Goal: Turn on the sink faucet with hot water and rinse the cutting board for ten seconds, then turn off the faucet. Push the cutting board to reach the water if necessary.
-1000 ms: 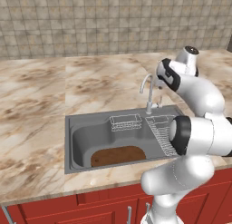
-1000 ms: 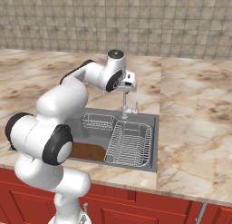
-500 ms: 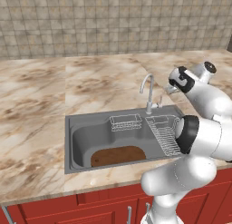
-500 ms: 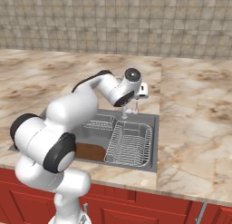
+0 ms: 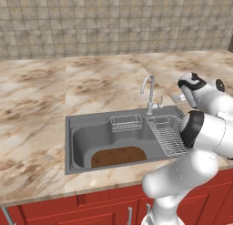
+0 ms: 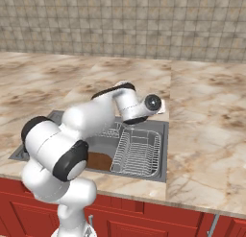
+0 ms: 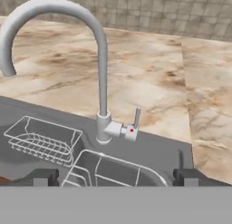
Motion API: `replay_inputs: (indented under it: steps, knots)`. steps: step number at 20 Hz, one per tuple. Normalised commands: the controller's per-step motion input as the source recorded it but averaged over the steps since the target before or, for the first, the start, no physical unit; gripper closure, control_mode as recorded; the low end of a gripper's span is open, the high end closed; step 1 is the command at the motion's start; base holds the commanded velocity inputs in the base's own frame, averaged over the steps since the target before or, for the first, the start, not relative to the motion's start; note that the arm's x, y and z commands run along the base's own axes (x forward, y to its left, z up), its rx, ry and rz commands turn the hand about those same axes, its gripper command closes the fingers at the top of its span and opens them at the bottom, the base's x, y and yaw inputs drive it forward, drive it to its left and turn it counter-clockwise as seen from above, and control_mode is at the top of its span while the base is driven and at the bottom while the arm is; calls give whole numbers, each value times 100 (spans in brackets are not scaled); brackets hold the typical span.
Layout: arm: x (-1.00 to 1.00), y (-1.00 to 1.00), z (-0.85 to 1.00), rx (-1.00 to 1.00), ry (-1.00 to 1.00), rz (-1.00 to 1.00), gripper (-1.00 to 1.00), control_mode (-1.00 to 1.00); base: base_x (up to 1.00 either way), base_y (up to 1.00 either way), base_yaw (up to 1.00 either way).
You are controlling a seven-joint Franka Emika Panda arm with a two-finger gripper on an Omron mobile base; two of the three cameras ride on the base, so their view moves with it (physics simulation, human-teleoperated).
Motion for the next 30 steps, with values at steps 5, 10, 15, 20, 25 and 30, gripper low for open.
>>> replay_inputs:
  steps: [5,10,15,20,25,30]
  knots:
    - [0,-29,-47,0,-18,7,-100,-100,0,0,0]
    - [1,-15,-59,0,-21,4,-100,-100,0,0,0]
    - [13,-3,-23,2,-16,1,-100,-100,0,0,0]
    - [30,0,-11,4,-10,0,-100,-100,0,0,0]
    - [15,-12,-2,7,-4,0,-100,-100,0,0,0]
    - [17,-9,0,8,0,0,-100,-100,0,0,0]
